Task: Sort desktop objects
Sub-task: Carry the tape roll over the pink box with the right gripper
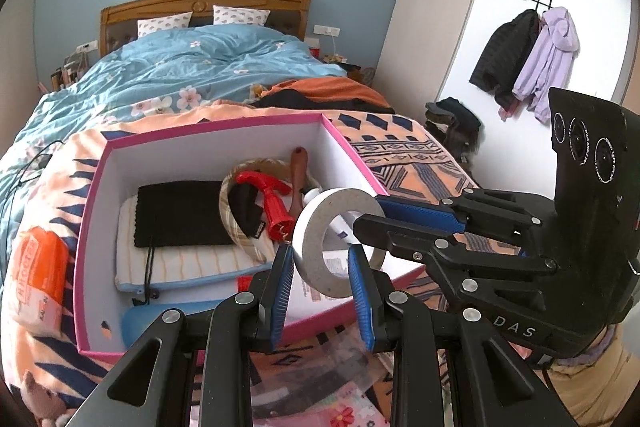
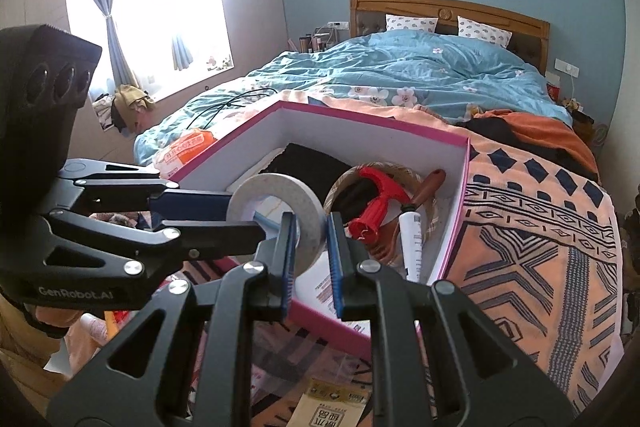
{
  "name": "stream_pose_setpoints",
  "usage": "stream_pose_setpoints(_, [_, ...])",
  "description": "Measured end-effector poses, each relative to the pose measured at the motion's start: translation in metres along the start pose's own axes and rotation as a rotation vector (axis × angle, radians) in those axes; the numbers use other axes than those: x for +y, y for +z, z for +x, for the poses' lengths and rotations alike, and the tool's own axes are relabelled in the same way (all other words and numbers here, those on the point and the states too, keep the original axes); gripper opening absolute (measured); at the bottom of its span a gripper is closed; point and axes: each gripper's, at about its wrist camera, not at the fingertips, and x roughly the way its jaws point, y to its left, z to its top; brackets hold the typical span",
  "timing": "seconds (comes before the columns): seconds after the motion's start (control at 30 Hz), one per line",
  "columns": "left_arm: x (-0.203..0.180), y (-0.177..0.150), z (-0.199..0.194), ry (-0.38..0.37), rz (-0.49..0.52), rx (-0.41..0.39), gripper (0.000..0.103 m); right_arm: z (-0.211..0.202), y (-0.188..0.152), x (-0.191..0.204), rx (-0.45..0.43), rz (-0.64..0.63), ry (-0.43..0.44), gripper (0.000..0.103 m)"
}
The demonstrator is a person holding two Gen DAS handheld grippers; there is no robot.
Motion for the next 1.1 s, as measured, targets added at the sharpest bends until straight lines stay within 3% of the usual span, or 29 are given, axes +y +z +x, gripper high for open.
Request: stream_pose_setpoints(1.1, [0.024, 0.028, 0.043, 0.036, -0.027, 0.051, 0.028, 0.036, 0.020, -0.034, 0.041, 0.077, -0.011, 0.017])
